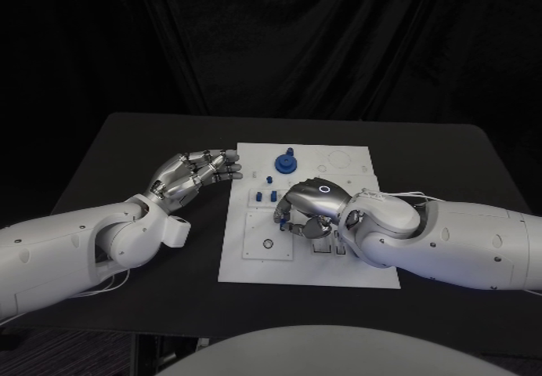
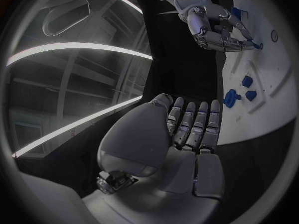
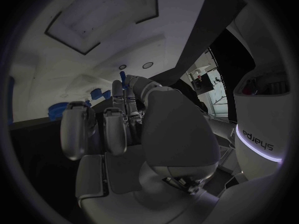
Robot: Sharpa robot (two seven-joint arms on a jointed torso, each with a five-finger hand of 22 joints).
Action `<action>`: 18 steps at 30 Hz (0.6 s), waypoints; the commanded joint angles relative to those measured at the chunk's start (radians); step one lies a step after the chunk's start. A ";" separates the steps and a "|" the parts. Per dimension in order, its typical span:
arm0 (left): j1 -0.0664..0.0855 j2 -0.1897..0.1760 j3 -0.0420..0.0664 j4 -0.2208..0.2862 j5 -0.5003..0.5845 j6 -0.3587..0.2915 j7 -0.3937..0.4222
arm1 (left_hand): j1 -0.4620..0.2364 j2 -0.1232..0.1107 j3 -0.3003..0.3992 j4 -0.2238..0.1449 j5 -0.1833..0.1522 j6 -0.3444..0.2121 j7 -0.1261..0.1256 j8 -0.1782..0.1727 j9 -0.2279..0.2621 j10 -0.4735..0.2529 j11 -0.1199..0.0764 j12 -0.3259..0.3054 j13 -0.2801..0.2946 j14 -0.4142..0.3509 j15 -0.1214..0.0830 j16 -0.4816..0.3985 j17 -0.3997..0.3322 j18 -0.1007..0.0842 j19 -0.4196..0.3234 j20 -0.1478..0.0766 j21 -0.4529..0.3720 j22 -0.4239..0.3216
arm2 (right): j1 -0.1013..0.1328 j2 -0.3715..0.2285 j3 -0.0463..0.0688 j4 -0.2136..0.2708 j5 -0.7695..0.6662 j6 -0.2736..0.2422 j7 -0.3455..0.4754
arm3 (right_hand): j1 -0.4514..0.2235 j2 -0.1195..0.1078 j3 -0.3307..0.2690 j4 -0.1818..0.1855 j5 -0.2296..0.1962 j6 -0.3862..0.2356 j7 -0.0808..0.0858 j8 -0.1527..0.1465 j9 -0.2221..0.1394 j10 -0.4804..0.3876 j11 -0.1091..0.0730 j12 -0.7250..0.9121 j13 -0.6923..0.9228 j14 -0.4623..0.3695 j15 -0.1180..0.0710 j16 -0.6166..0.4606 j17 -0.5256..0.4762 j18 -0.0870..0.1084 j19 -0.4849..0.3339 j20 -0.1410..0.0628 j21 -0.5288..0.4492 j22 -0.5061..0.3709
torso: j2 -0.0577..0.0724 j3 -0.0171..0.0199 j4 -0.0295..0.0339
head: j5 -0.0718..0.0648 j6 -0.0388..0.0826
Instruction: Assemble the parts on the task board
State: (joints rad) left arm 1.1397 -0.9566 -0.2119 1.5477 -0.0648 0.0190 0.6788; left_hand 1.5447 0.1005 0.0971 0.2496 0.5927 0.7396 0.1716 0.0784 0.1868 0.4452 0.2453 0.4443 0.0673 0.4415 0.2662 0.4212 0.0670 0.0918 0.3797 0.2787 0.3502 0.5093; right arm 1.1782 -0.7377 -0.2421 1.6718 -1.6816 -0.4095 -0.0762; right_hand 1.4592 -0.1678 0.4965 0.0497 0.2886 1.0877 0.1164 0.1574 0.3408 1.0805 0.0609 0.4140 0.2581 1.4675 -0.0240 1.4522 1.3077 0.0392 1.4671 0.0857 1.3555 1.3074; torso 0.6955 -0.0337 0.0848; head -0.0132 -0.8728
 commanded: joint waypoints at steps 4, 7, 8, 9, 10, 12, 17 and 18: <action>-0.003 0.002 0.001 -0.001 0.002 0.013 0.057 | 0.003 -0.005 0.008 0.001 0.006 0.001 0.003 0.003 -0.001 -0.002 0.001 0.007 -0.001 -0.008 -0.003 0.005 -0.002 -0.005 0.008 0.001 0.006 0.001 | -0.006 0.000 0.000 0.006 -0.007 0.002 -0.018 | 0.008 -0.001 -0.005 -0.002 0.001 -0.008 -0.002 -0.001 0.001 0.015 -0.017 0.001 0.002 0.050 -0.006 -0.001 -0.002 0.014 0.012 -0.009 -0.004 0.194 | 0.000 -0.0004 -0.0003 | 0.001 0.000; -0.004 0.002 0.001 -0.001 0.002 0.013 0.056 | 0.003 -0.005 0.008 0.001 0.006 0.001 0.003 0.003 -0.001 -0.002 0.001 0.007 -0.001 -0.008 -0.003 0.005 -0.002 -0.005 0.008 0.001 0.006 0.001 | -0.007 0.000 0.000 0.005 -0.007 0.004 -0.019 | 0.008 -0.001 -0.005 -0.003 0.001 -0.009 -0.002 -0.002 0.001 0.014 -0.016 0.001 0.002 0.050 -0.006 -0.002 -0.003 0.014 0.011 -0.009 -0.006 0.193 | 0.001 -0.0006 -0.0004 | 0.001 0.000; -0.004 0.003 0.001 -0.002 0.002 0.014 0.056 | 0.003 -0.005 0.008 0.001 0.006 0.001 0.003 0.003 -0.001 -0.002 0.001 0.007 -0.001 -0.008 -0.003 0.005 -0.002 -0.005 0.008 0.001 0.006 0.001 | -0.007 0.000 0.000 0.004 -0.007 0.005 -0.020 | 0.008 -0.001 -0.005 -0.003 0.001 -0.009 -0.002 -0.002 0.001 0.014 -0.016 0.001 0.002 0.050 -0.006 -0.002 -0.003 0.014 0.011 -0.009 -0.006 0.193 | 0.001 -0.0007 -0.0002 | 0.002 0.000; -0.005 0.003 0.001 -0.002 0.002 0.014 0.056 | 0.003 -0.005 0.008 0.001 0.006 0.001 0.003 0.003 -0.001 -0.002 0.001 0.007 -0.001 -0.008 -0.003 0.005 -0.002 -0.005 0.008 0.001 0.006 0.001 | -0.007 0.000 0.000 0.003 -0.007 0.005 -0.020 | 0.008 -0.001 -0.005 -0.003 0.001 -0.009 -0.002 -0.002 0.001 0.014 -0.016 0.001 0.002 0.050 -0.006 -0.002 -0.003 0.014 0.011 -0.009 -0.006 0.193 | 0.001 -0.0006 -0.0002 | 0.001 0.000; -0.005 0.003 0.001 -0.002 0.002 0.014 0.056 | 0.003 -0.005 0.008 0.001 0.006 0.001 0.003 0.003 -0.001 -0.002 0.001 0.007 -0.001 -0.008 -0.003 0.005 -0.002 -0.005 0.008 0.001 0.006 0.001 | -0.007 0.000 0.000 0.003 -0.007 0.006 -0.021 | 0.008 -0.001 -0.004 -0.003 0.001 -0.009 -0.002 -0.002 0.001 0.014 -0.016 0.000 0.002 0.049 -0.006 -0.003 -0.004 0.014 0.011 -0.009 -0.007 0.193 | 0.001 -0.0004 -0.0002 | 0.001 0.000; -0.005 0.003 0.001 -0.002 0.002 0.015 0.055 | 0.003 -0.005 0.008 0.001 0.006 0.001 0.003 0.003 -0.001 -0.002 0.001 0.007 -0.001 -0.008 -0.003 0.005 -0.002 -0.005 0.008 0.001 0.006 0.001 | -0.007 0.001 0.000 0.002 -0.007 0.008 -0.022 | 0.008 -0.001 -0.004 -0.003 0.001 -0.009 -0.002 -0.002 0.001 0.014 -0.016 0.000 0.002 0.049 -0.006 -0.003 -0.004 0.014 0.011 -0.009 -0.007 0.193 | 0.001 -0.0003 -0.0004 | 0.002 0.000; -0.007 0.004 0.001 -0.003 0.002 0.016 0.054 | 0.003 -0.005 0.008 0.001 0.006 0.001 0.003 0.003 -0.001 -0.002 0.001 0.007 -0.001 -0.008 -0.003 0.005 -0.002 -0.005 0.008 0.001 0.006 0.001 | -0.008 0.001 0.000 0.000 -0.007 0.013 -0.023 | 0.008 -0.001 -0.004 -0.003 0.001 -0.010 -0.002 -0.003 0.001 0.013 -0.016 0.000 0.002 0.049 -0.006 -0.004 -0.007 0.015 0.010 -0.009 -0.009 0.192 | 0.001 -0.0004 0.0006 | 0.001 0.000; -0.007 0.004 0.001 -0.003 0.002 0.016 0.054 | 0.003 -0.005 0.008 0.001 0.006 0.001 0.003 0.003 -0.001 -0.002 0.001 0.007 -0.001 -0.008 -0.003 0.005 -0.002 -0.005 0.008 0.001 0.006 0.001 | -0.008 0.001 0.000 0.000 -0.007 0.014 -0.024 | 0.008 -0.001 -0.004 -0.003 0.001 -0.010 -0.002 -0.003 0.001 0.013 -0.016 0.000 0.002 0.049 -0.006 -0.004 -0.007 0.015 0.010 -0.009 -0.009 0.192 | 0.001 -0.0006 0.0006 | 0.002 0.000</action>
State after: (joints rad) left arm 1.1354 -0.9545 -0.2119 1.5439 -0.0645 0.0204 0.6789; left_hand 1.5447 0.1005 0.0999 0.2525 0.5926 0.7397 0.1716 0.0784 0.1869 0.4452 0.2453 0.4443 0.0673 0.4379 0.2626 0.4212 0.0670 0.0918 0.3797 0.2787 0.3502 0.5092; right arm 1.1737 -0.7370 -0.2421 1.6708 -1.6821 -0.4031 -0.0785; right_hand 1.4565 -0.1704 0.4964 0.0497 0.2884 1.0842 0.1128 0.1567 0.3407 1.0978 0.0493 0.4112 0.2606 1.4675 -0.0240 1.4521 1.3018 0.0392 1.4671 0.0857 1.3496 1.3073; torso 0.6962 -0.0342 0.0848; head -0.0116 -0.8728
